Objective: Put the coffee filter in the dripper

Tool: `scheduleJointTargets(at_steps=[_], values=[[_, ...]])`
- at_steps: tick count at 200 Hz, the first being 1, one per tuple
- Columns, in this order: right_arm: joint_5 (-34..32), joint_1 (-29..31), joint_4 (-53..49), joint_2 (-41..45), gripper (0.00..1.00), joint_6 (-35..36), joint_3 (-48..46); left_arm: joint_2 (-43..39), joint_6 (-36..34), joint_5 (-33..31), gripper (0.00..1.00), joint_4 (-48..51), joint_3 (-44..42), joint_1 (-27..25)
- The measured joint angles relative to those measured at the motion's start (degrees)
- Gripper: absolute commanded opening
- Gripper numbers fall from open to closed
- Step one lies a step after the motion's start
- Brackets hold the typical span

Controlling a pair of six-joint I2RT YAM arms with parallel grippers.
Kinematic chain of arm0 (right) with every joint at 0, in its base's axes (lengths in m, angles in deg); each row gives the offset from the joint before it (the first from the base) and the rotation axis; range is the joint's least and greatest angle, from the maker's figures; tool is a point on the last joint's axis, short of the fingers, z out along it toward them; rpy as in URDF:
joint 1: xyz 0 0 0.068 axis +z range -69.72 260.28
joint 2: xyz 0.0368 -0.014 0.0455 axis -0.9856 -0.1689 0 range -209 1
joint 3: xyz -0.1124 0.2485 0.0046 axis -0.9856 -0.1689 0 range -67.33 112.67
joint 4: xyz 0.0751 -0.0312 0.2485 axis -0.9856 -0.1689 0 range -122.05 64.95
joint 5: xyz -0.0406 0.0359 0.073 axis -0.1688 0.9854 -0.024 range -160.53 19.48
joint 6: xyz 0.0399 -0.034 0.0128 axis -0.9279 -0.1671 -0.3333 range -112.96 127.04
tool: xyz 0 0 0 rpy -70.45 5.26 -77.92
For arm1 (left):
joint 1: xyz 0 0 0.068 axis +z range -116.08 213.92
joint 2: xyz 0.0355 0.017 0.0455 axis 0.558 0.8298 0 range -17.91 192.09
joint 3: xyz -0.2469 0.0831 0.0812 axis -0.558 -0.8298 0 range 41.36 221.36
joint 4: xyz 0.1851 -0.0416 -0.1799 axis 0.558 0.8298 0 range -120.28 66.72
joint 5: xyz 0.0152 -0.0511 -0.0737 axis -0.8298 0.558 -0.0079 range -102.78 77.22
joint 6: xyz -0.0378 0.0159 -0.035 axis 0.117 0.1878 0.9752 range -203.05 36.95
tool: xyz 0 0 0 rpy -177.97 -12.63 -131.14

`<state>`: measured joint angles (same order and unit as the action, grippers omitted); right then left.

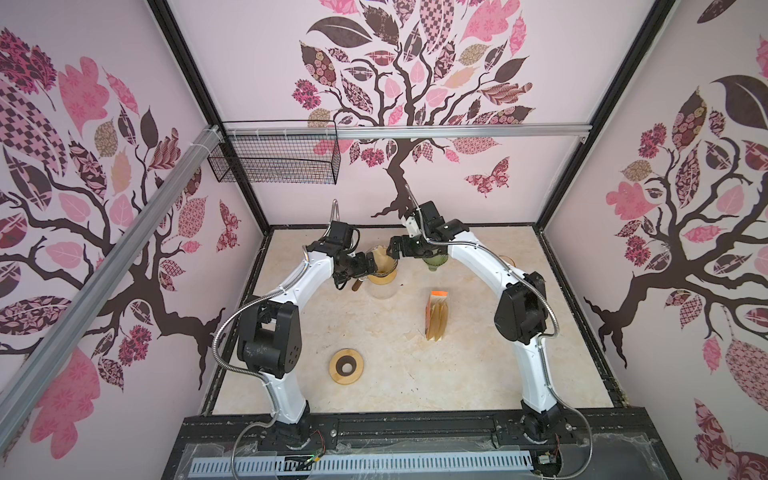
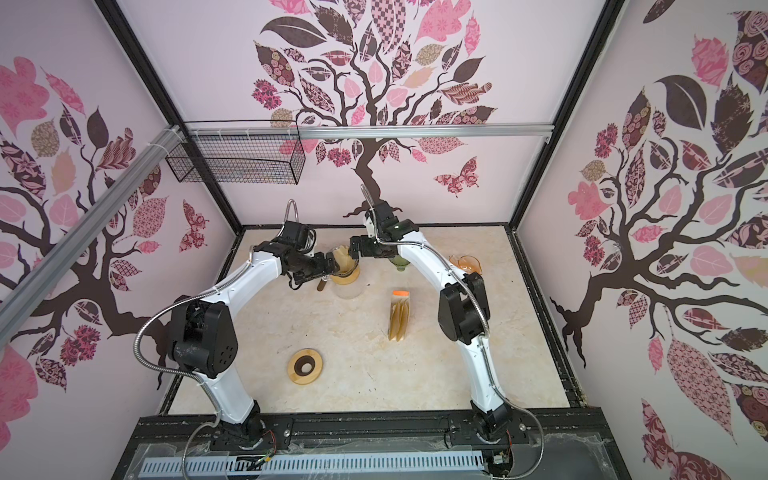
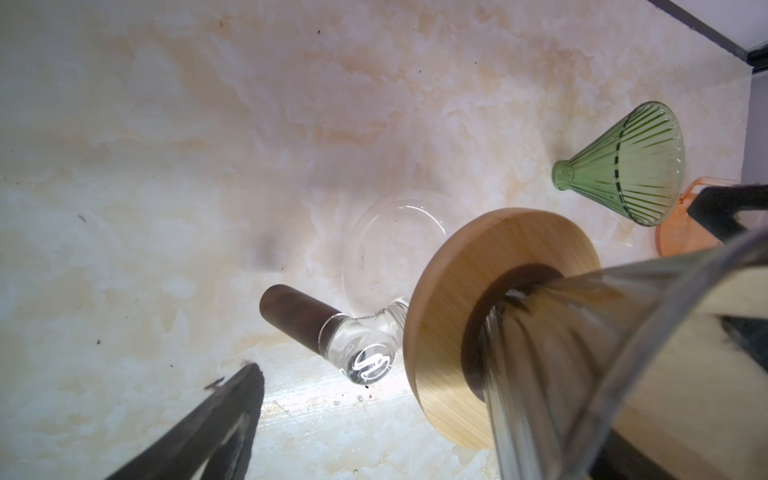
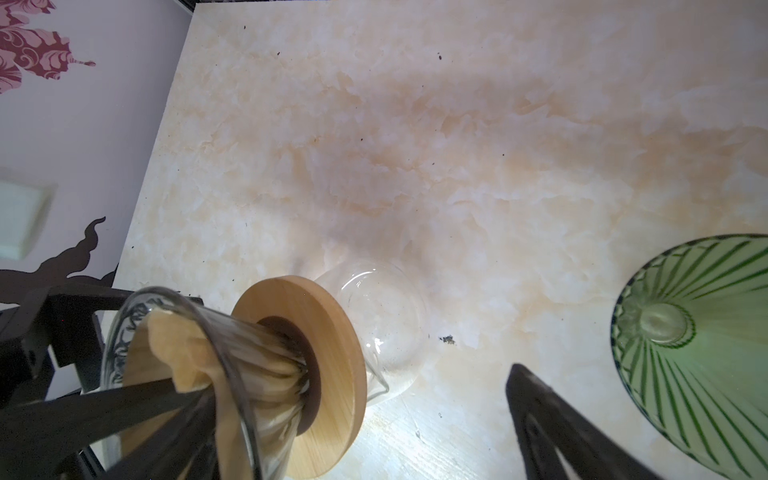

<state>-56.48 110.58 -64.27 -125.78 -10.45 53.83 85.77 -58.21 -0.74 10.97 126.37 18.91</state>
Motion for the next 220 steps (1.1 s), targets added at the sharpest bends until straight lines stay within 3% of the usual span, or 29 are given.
scheduleJointTargets(at_steps=[220], values=[[-1.16, 0.02, -0.02, 0.07, 0.99, 1.27, -1.62, -0.68, 0.7, -1.36, 0.96, 2.49, 4.66, 0.39]])
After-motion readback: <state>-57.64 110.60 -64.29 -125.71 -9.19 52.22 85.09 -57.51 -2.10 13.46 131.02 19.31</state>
